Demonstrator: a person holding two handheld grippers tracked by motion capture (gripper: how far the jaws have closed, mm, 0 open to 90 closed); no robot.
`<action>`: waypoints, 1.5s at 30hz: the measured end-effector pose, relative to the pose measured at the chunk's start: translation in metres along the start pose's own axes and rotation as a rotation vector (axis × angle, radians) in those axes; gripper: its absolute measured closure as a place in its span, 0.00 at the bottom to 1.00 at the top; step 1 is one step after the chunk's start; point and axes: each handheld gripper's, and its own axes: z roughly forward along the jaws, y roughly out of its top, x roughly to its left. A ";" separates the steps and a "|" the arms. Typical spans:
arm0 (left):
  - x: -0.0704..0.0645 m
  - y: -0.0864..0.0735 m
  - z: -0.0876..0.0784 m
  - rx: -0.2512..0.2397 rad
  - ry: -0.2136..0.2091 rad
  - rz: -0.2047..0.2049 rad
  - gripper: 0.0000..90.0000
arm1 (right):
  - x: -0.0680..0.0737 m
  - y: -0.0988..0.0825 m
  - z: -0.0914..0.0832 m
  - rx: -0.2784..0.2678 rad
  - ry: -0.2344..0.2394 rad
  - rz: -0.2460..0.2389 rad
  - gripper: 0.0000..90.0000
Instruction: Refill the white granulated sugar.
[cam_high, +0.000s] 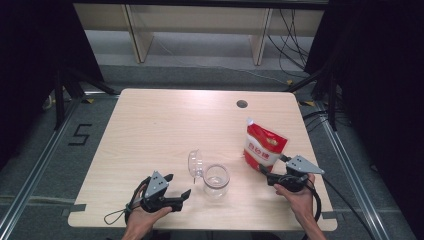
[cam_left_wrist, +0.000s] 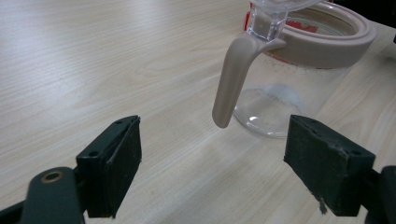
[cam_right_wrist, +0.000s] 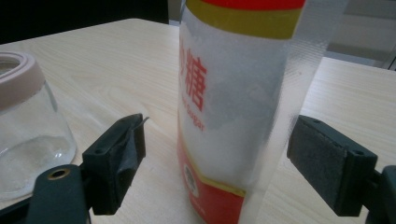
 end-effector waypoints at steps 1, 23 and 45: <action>0.000 0.000 0.000 -0.002 -0.001 -0.007 0.20 | -0.001 0.000 0.001 -0.001 -0.001 -0.020 0.23; -0.001 0.000 -0.002 -0.009 0.000 -0.001 0.20 | -0.009 -0.003 0.023 -0.024 0.034 -0.061 0.34; -0.001 0.001 -0.003 -0.014 -0.005 0.022 0.20 | -0.013 -0.005 0.035 -0.079 0.060 -0.038 0.40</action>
